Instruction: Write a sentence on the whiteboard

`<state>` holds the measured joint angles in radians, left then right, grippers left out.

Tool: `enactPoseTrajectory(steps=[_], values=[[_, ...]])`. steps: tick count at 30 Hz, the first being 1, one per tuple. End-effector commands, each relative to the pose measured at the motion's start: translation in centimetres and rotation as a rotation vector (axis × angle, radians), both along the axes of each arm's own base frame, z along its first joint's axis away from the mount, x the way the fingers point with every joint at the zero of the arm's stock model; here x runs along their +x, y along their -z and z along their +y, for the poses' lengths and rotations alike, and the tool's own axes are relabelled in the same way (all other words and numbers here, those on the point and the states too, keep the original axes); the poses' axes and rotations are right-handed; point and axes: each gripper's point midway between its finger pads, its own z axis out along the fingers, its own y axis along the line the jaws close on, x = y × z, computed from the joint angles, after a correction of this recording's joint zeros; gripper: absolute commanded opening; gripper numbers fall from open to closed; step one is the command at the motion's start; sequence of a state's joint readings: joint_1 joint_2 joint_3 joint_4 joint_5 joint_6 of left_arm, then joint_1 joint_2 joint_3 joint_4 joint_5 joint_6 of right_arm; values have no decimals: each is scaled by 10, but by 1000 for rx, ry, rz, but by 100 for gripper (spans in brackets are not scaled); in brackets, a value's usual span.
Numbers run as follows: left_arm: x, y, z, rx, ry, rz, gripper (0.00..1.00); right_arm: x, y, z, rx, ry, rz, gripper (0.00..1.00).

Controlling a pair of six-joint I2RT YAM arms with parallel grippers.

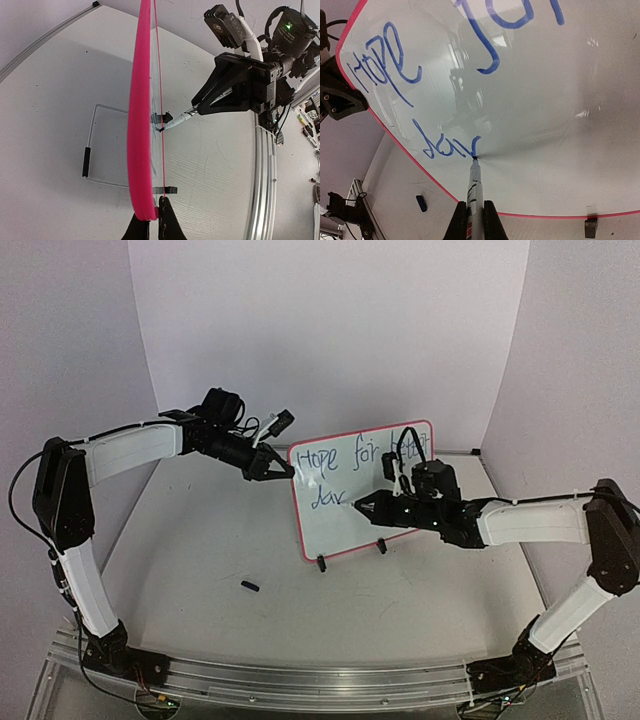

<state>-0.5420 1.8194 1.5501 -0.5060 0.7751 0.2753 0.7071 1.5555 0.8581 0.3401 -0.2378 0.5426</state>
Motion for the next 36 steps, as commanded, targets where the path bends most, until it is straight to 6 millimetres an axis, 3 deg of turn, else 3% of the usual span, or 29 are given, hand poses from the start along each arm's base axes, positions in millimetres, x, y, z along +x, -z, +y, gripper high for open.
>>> enactPoseTrajectory(steps=[1,11,15,18,22,25,31,36], values=[[-28,51,5,159,33,108,0,6,10,2,-16,1,23,0],[-28,51,5,157,34,108,0,4,19,9,-16,-33,52,0],[-28,51,5,159,35,109,0,0,3,14,11,-75,26,0],[-28,51,5,160,34,109,0,-4,-20,15,41,-96,-19,0],[-28,52,5,160,34,108,0,-2,-50,2,76,-52,-76,0],[-28,52,5,160,34,108,0,5,-58,-13,82,1,-96,0],[-28,52,5,160,34,108,0,15,-54,-33,79,61,-88,0],[-28,52,5,161,34,109,0,18,-52,-32,77,55,-80,0]])
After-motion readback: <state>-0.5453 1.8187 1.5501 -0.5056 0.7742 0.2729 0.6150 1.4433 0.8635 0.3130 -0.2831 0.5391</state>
